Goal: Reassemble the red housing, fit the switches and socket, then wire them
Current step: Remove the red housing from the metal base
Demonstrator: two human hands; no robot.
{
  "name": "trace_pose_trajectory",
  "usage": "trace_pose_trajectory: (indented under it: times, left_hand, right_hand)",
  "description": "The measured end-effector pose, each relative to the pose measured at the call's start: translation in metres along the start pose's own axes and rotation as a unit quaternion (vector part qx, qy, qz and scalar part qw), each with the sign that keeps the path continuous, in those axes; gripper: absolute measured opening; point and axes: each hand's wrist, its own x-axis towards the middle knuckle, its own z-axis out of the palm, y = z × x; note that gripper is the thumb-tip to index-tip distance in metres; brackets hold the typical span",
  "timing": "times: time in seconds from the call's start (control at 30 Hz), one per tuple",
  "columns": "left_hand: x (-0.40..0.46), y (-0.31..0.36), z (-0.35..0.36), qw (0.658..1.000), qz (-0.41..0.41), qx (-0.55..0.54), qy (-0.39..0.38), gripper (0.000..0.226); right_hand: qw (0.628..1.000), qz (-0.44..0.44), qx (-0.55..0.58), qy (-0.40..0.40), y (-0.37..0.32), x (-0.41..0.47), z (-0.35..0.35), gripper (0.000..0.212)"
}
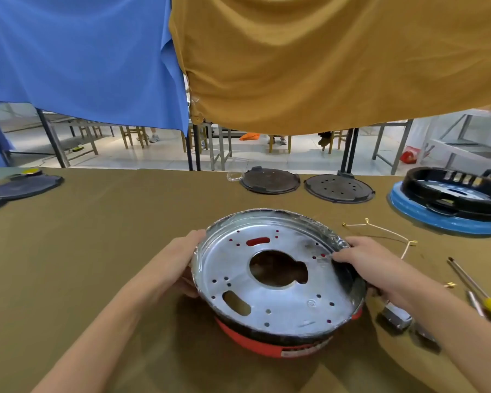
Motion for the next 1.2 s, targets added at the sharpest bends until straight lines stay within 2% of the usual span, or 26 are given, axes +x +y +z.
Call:
trace_pose_trajectory:
  times: [0.07, 0.13, 0.27, 0.4, 0.53, 0.63, 0.7, 0.77, 0.87, 1.2]
  left_hand:
    - [0.003, -0.001, 0.000, 0.999, 0.006, 0.040, 0.031, 0.050]
    - [0.004, -0.002, 0.001, 0.996, 0.023, 0.069, 0.058, 0.049]
    - [0.003, -0.005, 0.001, 0.994, 0.048, -0.009, 0.101, 0.040]
    - [-0.001, -0.009, 0.001, 0.984, 0.135, -0.002, 0.118, 0.024]
    - [-0.004, -0.003, 0.010, 0.971, 0.189, -0.068, 0.131, 0.014]
    - [-0.008, 0.003, 0.012, 0.967, 0.181, -0.138, 0.118, 0.020]
    - [-0.009, 0.004, 0.013, 0.967, 0.163, -0.173, 0.094, 0.026]
    - [-0.008, 0.003, 0.012, 0.971, 0.144, -0.164, 0.100, 0.024]
    - [-0.004, -0.004, 0.009, 0.976, 0.122, -0.128, 0.130, 0.012]
    - [-0.002, -0.010, 0.010, 0.975, 0.114, -0.119, 0.147, 0.007]
  right_hand:
    - [0.999, -0.047, 0.008, 0.025, -0.001, -0.002, 0.000, 0.021]
    - [0.995, -0.084, 0.010, 0.060, -0.001, -0.003, -0.001, 0.024]
    - [0.990, -0.114, 0.005, 0.082, 0.002, -0.007, -0.002, 0.021]
    - [0.983, -0.141, 0.027, 0.118, 0.002, -0.012, -0.003, 0.022]
    - [0.973, -0.167, 0.059, 0.147, 0.001, -0.015, -0.007, 0.034]
    - [0.974, -0.152, 0.088, 0.140, 0.002, -0.016, -0.006, 0.043]
    - [0.978, -0.124, 0.104, 0.134, 0.004, -0.013, -0.005, 0.035]
    - [0.982, -0.097, 0.112, 0.120, 0.007, -0.010, -0.007, 0.021]
    - [0.987, -0.078, 0.112, 0.091, 0.009, -0.007, -0.006, 0.016]
    - [0.992, -0.097, 0.058, 0.052, 0.005, -0.016, -0.005, 0.028]
